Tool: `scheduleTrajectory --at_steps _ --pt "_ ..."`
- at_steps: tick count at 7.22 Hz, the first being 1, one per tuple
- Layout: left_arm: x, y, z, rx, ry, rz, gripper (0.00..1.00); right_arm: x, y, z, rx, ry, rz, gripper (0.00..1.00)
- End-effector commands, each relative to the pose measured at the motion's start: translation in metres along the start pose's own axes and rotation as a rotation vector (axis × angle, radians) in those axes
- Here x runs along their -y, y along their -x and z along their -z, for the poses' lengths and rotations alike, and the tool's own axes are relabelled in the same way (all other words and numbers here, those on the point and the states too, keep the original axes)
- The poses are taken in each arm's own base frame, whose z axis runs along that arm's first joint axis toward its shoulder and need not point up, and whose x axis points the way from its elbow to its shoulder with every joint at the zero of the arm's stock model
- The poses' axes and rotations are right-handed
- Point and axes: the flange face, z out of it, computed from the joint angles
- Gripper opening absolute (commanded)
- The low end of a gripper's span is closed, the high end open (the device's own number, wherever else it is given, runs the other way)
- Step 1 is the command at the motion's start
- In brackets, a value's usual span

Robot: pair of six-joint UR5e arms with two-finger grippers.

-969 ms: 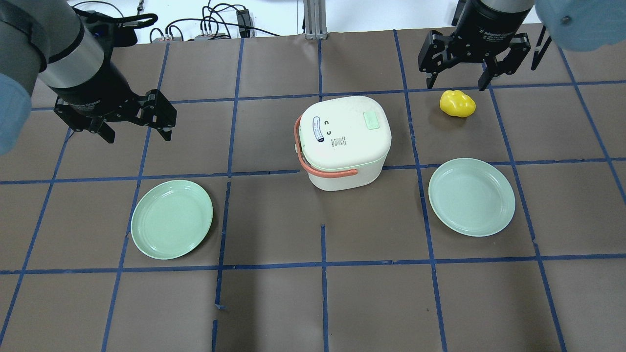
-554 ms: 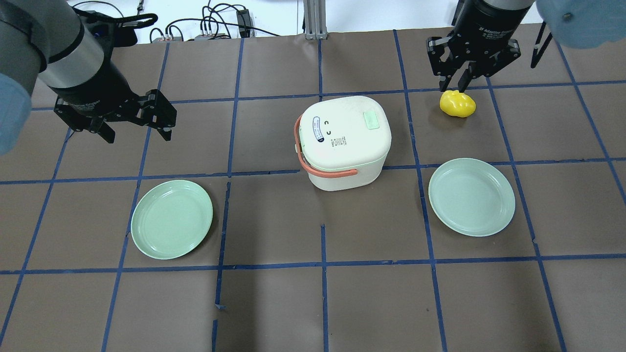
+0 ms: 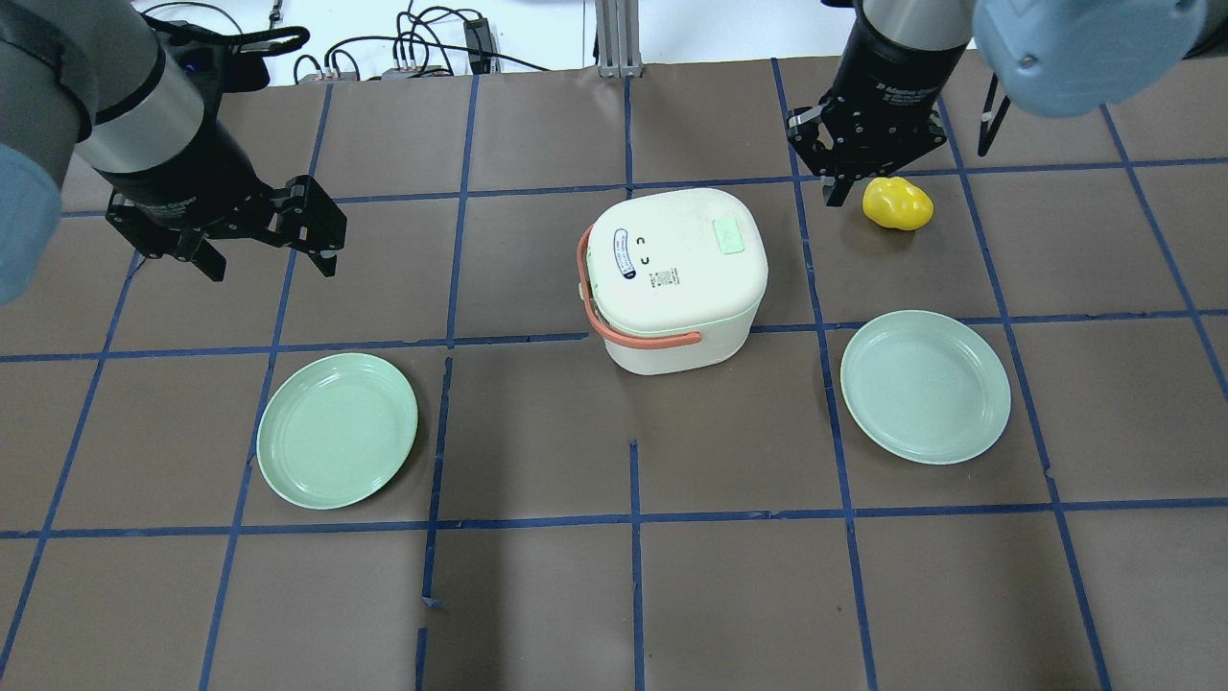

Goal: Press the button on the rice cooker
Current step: 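Move the right gripper over the rice cooker's green lid button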

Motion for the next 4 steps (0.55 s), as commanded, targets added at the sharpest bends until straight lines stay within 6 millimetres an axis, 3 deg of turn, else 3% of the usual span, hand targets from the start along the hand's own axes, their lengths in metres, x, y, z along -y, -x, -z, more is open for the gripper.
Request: scheduleTrajectory --at_steps 1,4 --pt "0.0 0.0 0.0 0.0 -0.001 0.0 1.0 0.002 0.025 -0.022 -0.001 0.035 0.043 0.07" --pt "0.0 0.0 0.0 0.0 -0.001 0.0 1.0 0.017 0.039 -0.051 -0.003 0.049 0.066 0.07"
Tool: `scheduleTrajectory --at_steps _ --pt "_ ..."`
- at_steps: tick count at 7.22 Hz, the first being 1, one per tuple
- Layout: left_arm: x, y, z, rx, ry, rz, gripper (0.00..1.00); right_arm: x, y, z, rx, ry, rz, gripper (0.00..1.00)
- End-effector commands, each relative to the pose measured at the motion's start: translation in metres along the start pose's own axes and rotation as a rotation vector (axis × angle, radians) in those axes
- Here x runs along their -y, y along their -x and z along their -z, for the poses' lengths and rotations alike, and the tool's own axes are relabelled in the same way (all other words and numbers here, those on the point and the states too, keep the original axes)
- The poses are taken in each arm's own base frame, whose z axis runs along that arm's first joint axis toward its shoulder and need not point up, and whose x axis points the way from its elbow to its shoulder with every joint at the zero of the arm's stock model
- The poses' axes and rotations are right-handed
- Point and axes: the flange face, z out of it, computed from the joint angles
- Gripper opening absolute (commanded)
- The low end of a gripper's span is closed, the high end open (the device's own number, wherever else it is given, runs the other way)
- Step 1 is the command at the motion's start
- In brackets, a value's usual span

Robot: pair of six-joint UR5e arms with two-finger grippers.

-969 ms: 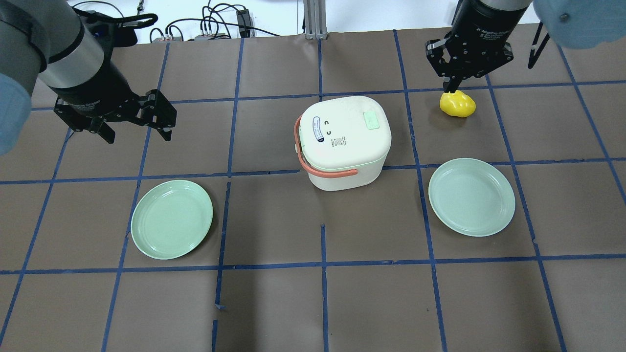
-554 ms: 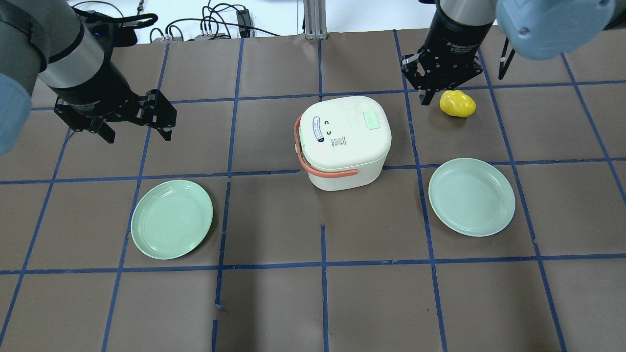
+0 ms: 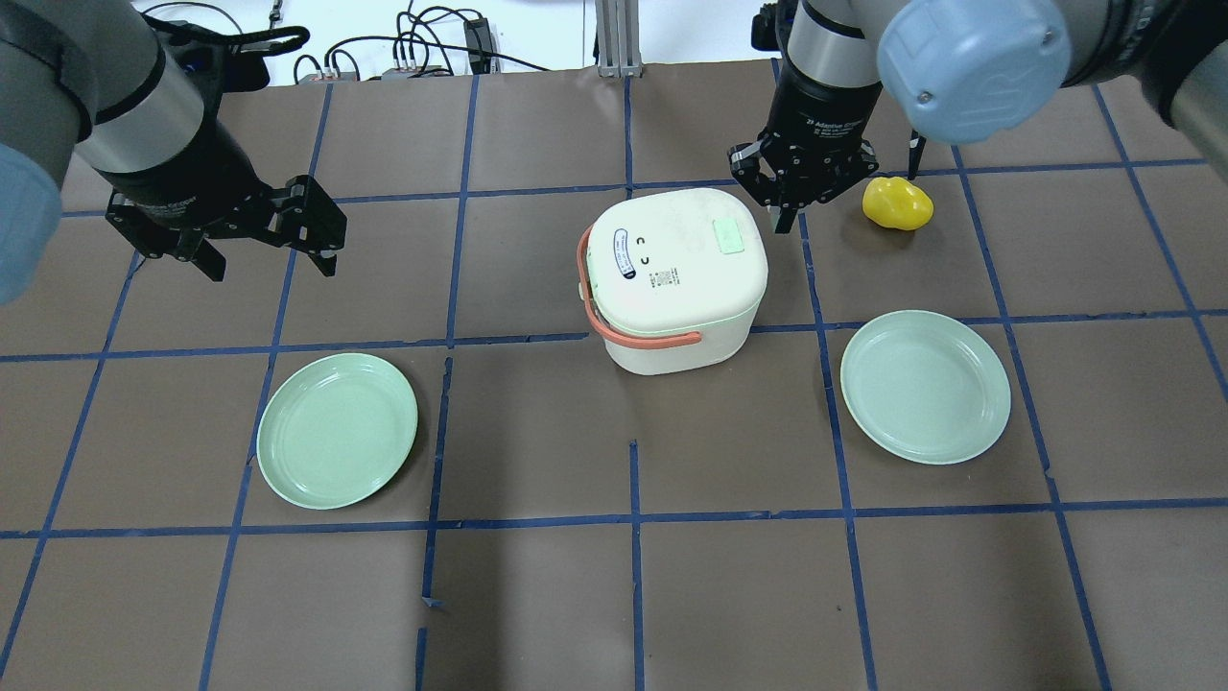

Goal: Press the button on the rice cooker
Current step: 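Move the right gripper over the rice cooker's green lid button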

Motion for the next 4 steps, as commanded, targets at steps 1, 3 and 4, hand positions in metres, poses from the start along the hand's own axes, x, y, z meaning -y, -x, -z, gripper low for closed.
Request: scheduleTrajectory --at_steps 1,3,4 --pt "0.0 0.0 0.0 0.0 0.0 0.0 1.0 0.011 0.013 -0.017 -0.001 -0.005 0.024 0.07" --pt "0.0 0.0 0.0 0.0 0.0 0.0 1.0 0.018 0.027 -0.024 -0.005 -0.016 0.043 0.08" --pt "0.0 0.0 0.0 0.0 0.0 0.0 1.0 0.02 0.027 -0.029 -0.003 -0.016 0.044 0.08"
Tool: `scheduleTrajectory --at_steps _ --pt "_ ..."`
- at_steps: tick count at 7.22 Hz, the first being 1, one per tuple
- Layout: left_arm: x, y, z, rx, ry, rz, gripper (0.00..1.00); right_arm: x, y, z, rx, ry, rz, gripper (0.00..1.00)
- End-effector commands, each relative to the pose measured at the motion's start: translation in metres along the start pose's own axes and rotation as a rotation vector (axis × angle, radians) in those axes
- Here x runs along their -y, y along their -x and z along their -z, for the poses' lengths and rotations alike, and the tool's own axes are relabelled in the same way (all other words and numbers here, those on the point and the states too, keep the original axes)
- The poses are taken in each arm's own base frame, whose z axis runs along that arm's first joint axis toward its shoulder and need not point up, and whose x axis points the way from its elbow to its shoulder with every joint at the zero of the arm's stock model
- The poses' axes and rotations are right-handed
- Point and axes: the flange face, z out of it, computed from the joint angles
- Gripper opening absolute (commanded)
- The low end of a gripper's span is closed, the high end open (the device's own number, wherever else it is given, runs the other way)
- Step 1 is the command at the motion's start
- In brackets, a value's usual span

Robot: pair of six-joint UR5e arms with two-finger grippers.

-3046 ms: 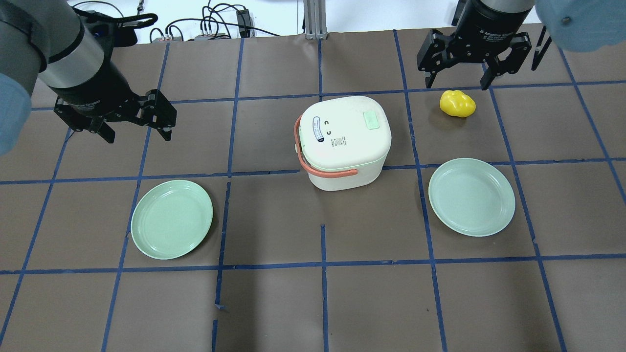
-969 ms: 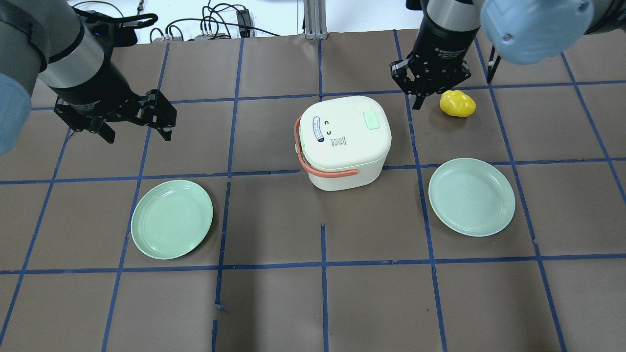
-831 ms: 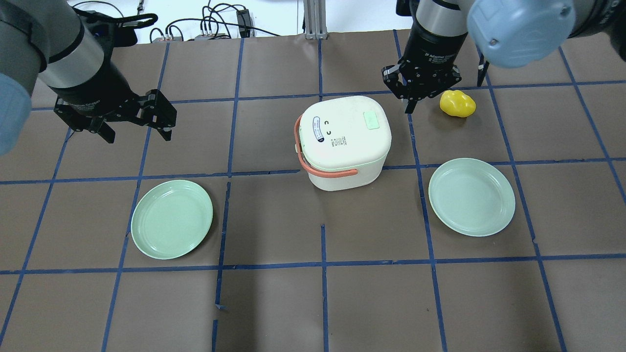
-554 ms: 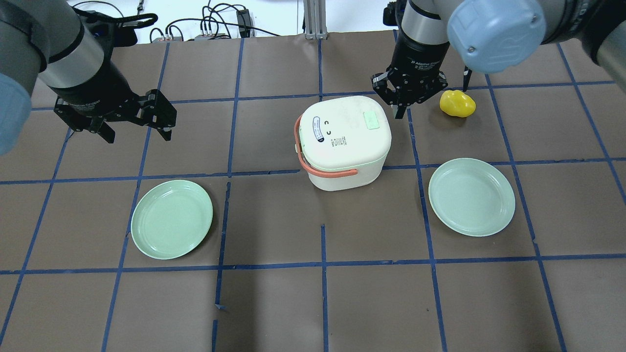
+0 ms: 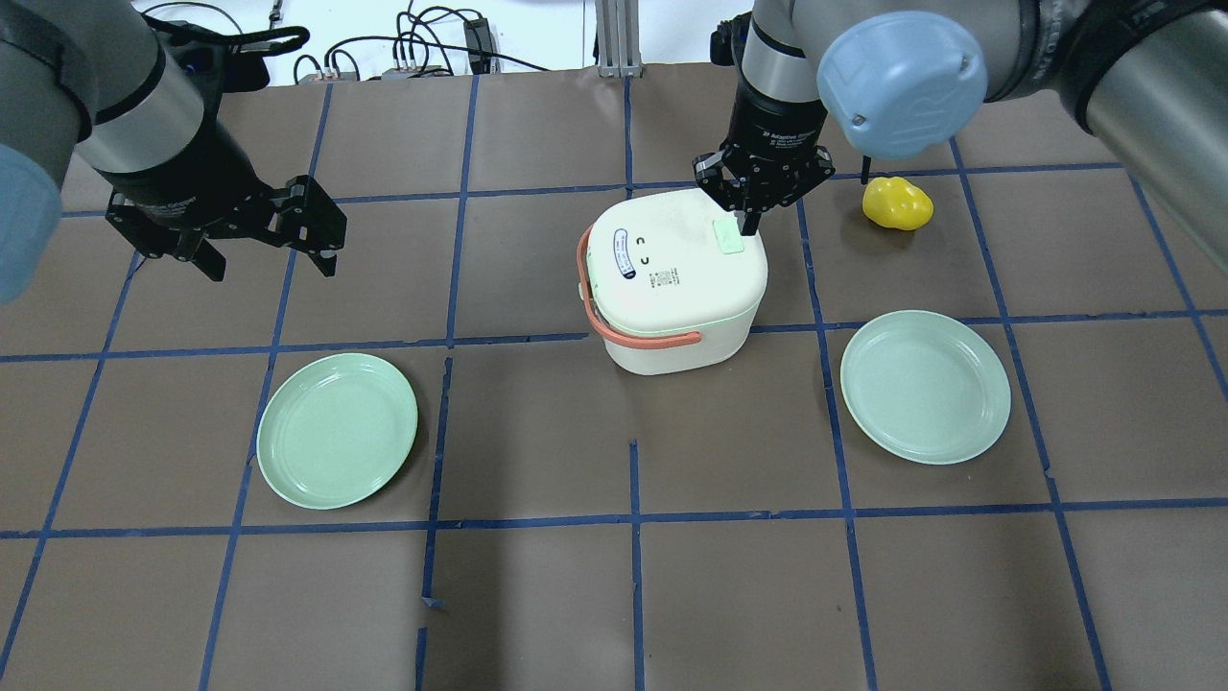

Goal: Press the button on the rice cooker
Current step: 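Move the right gripper over the rice cooker's green lid button, then lower the right gripper and press down on the green button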

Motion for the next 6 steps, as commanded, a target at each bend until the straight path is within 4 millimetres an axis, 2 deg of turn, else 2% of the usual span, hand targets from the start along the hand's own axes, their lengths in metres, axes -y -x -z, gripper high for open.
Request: scheduleTrajectory --at_steps 1,3,6 --pt "0.0 0.0 0.0 0.0 0.0 0.0 1.0 0.002 0.004 -0.01 0.002 -0.004 0.008 0.08" --pt "0.0 0.0 0.0 0.0 0.0 0.0 1.0 0.002 0.004 -0.012 0.003 0.002 0.007 0.08" --pt "0.0 0.0 0.0 0.0 0.0 0.0 1.0 -0.005 0.007 -0.026 0.003 0.012 0.009 0.08"
